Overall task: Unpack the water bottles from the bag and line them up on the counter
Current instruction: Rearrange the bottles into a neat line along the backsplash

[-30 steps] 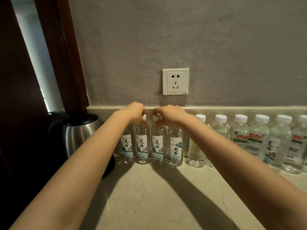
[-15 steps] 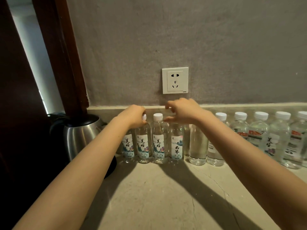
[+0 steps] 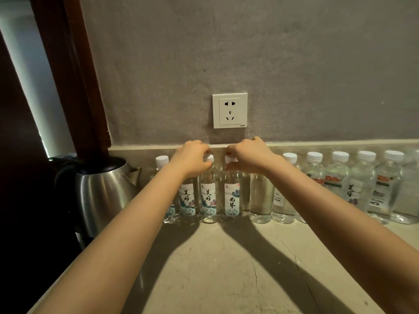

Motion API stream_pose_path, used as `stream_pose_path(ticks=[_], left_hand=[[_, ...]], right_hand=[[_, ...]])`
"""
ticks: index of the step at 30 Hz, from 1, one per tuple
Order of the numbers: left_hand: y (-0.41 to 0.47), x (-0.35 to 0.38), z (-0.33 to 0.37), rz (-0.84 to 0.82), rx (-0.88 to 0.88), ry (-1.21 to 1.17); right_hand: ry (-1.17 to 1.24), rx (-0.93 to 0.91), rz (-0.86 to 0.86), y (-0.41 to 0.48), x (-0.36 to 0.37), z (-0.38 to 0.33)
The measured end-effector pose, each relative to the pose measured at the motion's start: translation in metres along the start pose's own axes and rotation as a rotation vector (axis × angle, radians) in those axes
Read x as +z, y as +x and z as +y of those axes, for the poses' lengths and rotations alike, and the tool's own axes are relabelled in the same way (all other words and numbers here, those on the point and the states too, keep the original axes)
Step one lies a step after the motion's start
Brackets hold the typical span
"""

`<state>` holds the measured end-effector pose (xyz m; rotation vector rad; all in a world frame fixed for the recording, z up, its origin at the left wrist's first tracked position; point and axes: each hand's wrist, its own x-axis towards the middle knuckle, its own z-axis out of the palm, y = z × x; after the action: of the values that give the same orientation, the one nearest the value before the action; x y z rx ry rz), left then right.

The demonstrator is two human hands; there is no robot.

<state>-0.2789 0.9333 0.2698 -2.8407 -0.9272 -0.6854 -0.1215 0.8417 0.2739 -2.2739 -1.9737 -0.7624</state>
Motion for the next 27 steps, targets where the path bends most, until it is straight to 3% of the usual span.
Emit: stream_pose_path(ticks=[6, 11, 17, 27], left_hand=[[0.014, -0.002, 0.024, 0.199, 0.048, -0.141], [0.037, -0.01, 0.075, 0.28, 0.131, -0.253], [0.054, 0.001, 0.141, 0.203, 0.142, -0.208], [0.063, 0.02, 0.18, -0.012, -0.189, 0.004]], right_hand=[[0.239, 0.067, 0.121, -0.017, -0.016, 0.023], [0.27, 0.154, 0.18, -0.044, -0.036, 0.071], [0.302, 0.169, 0.112, -0.077, -0.026, 0.123], [0.191, -0.152, 0.054, -0.083, -0.001, 0.156]])
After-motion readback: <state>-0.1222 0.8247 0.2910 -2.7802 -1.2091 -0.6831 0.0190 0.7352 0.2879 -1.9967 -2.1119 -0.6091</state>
